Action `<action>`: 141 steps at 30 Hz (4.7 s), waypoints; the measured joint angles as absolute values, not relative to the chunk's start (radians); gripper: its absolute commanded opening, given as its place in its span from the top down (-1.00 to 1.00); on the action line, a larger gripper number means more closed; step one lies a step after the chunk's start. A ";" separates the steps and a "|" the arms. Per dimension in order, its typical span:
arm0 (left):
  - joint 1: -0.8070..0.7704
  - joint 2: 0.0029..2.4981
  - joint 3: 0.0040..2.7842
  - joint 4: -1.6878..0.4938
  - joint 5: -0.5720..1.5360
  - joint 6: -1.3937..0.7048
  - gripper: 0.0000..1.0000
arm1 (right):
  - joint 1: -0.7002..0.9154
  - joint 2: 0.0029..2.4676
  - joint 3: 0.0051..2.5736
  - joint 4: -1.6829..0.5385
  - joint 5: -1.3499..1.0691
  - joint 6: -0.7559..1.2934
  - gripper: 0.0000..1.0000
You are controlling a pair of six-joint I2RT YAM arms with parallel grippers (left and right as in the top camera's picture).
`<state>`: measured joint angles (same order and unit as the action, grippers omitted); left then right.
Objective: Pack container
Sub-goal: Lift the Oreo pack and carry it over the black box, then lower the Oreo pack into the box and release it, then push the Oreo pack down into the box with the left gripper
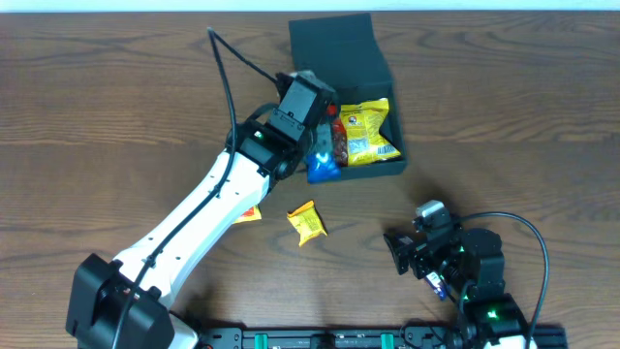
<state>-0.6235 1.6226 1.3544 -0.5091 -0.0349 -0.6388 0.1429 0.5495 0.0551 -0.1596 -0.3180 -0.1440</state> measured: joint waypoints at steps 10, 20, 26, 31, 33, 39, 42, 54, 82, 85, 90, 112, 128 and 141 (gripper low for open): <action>-0.624 1.745 1.354 -0.228 -0.038 -1.136 0.68 | 0.143 0.550 0.055 -0.160 -0.318 -0.144 -0.99; -0.640 1.941 1.518 -0.079 -0.039 -1.529 0.72 | 0.143 0.550 0.055 -0.160 -0.318 -0.144 -0.99; -0.652 2.016 1.596 -0.084 -0.057 -1.652 0.68 | 0.143 0.550 0.055 -0.160 -0.318 -0.144 -0.98; -0.653 2.042 1.596 -0.159 -0.111 -1.789 0.67 | 0.143 0.550 0.055 -0.159 -0.318 -0.144 -0.98; -0.653 2.042 1.596 -0.162 -0.144 -1.820 0.67 | 0.143 0.550 0.055 -0.160 -0.318 -0.144 -0.98; -0.658 2.043 1.596 -0.212 -0.214 -1.861 0.60 | 0.143 0.550 0.055 -0.159 -0.318 -0.144 -0.98; -0.661 2.044 1.596 -0.206 -0.218 -1.874 0.59 | 0.143 0.550 0.055 -0.160 -0.318 -0.144 -0.98; -0.664 2.122 1.596 -0.168 -0.217 -1.890 0.51 | 0.143 0.550 0.055 -0.160 -0.318 -0.144 -0.99; -0.677 2.153 1.596 -0.052 -0.207 -1.904 0.33 | 0.143 0.550 0.055 -0.160 -0.318 -0.144 -0.98; -0.677 2.153 1.596 -0.052 -0.206 -1.896 0.31 | 0.143 0.550 0.055 -0.160 -0.318 -0.144 -0.99; -0.676 2.153 1.596 -0.052 -0.184 -1.881 0.26 | 0.143 0.550 0.055 -0.160 -0.318 -0.144 -0.98; -0.680 2.084 1.598 -0.065 -0.117 -1.718 -0.10 | 0.143 0.550 0.055 -0.159 -0.318 -0.144 -0.98; -0.728 2.063 1.605 0.049 0.038 -1.130 0.88 | 0.143 0.550 0.055 -0.159 -0.318 -0.144 -0.98; -0.728 2.067 1.630 -0.037 0.105 -0.792 0.89 | 0.143 0.550 0.055 -0.160 -0.318 -0.144 -0.98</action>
